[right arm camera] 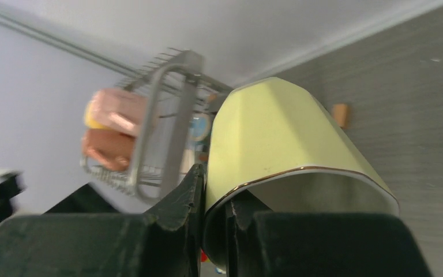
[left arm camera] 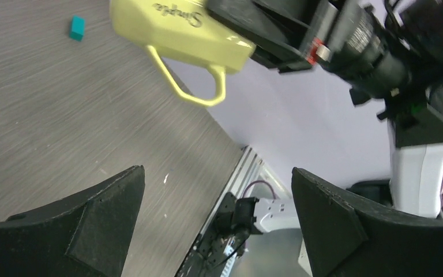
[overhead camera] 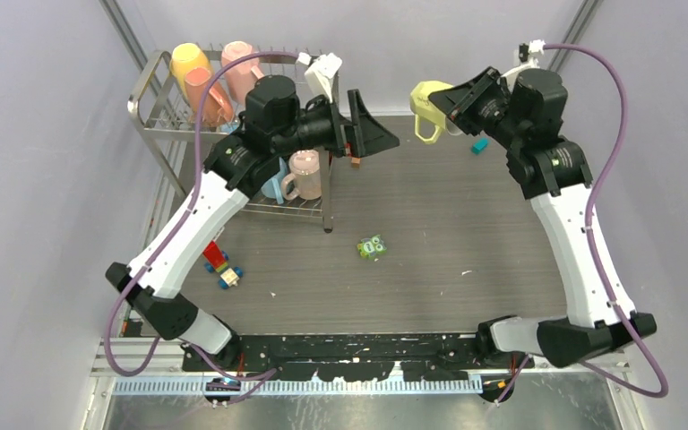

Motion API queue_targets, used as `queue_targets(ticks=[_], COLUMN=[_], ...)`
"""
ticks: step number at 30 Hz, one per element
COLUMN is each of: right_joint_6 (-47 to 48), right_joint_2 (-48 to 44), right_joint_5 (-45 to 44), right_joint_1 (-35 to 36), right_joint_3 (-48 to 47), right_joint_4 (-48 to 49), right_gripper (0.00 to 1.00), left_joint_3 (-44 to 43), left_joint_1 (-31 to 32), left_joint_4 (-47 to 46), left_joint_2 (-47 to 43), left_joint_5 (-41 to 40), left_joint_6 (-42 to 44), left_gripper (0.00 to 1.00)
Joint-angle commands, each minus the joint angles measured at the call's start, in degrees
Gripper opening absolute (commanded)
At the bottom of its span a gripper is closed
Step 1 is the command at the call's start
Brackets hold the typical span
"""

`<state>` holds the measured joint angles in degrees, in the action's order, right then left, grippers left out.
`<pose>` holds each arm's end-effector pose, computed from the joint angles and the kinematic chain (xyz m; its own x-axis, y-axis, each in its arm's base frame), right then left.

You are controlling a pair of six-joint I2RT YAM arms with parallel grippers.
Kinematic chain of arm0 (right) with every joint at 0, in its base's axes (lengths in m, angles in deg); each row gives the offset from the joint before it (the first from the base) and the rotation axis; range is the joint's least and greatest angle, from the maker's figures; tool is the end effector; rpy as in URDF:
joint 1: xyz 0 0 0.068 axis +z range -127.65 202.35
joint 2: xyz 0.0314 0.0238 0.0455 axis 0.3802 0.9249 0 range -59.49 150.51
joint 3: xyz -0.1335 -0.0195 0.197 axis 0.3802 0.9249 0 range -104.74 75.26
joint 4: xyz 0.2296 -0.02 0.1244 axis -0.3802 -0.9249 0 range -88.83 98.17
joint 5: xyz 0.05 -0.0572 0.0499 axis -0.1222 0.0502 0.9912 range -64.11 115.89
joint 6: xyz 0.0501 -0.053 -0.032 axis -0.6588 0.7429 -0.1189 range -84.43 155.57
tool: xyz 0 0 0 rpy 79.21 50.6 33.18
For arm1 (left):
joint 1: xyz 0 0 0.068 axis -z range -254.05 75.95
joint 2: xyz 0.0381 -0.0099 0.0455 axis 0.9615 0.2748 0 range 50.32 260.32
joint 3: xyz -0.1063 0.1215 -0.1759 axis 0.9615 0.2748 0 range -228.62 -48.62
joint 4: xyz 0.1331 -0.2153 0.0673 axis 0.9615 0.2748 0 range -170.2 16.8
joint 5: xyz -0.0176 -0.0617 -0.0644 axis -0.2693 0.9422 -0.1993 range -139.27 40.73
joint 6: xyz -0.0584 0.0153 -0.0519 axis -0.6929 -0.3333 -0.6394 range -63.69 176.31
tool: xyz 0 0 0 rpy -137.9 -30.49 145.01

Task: Unload the cups from the dish rack
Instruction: Place the cup at the center of the board.

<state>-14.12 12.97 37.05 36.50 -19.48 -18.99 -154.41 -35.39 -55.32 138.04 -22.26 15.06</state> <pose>0.2841 0.0854 0.4680 -0.3789 0.6760 -0.6320 -0.2131 0.6009 0.7704 0.2615 -0.2491 0.4592 -0.6689 -0.2173 -0.7109 0.6220 0.3600 -0.6953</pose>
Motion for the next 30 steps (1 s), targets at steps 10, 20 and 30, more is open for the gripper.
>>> queue_targets(ticks=[10,20,30], right_joint_6=[13.78,17.87,19.16], right_joint_2=[22.20,42.78,58.85], right_joint_5=[-13.10,-17.87,-18.47], right_joint_1=[0.09,0.16,0.10], right_joint_3=[-16.90,-27.80,-40.40], right_joint_4=[-23.52,-29.56,-34.81], right_gripper=[0.01,0.01,0.01], left_joint_3=[6.96,13.05,13.54], left_joint_1=[2.17,3.21,3.18], left_joint_4=[11.48,19.14,25.29], left_joint_2=[-16.45,-26.64,-30.75], left_joint_5=[-5.58,-14.58,-18.81], left_joint_6=[12.39,14.20,15.35], left_gripper=[1.00,1.00,1.00])
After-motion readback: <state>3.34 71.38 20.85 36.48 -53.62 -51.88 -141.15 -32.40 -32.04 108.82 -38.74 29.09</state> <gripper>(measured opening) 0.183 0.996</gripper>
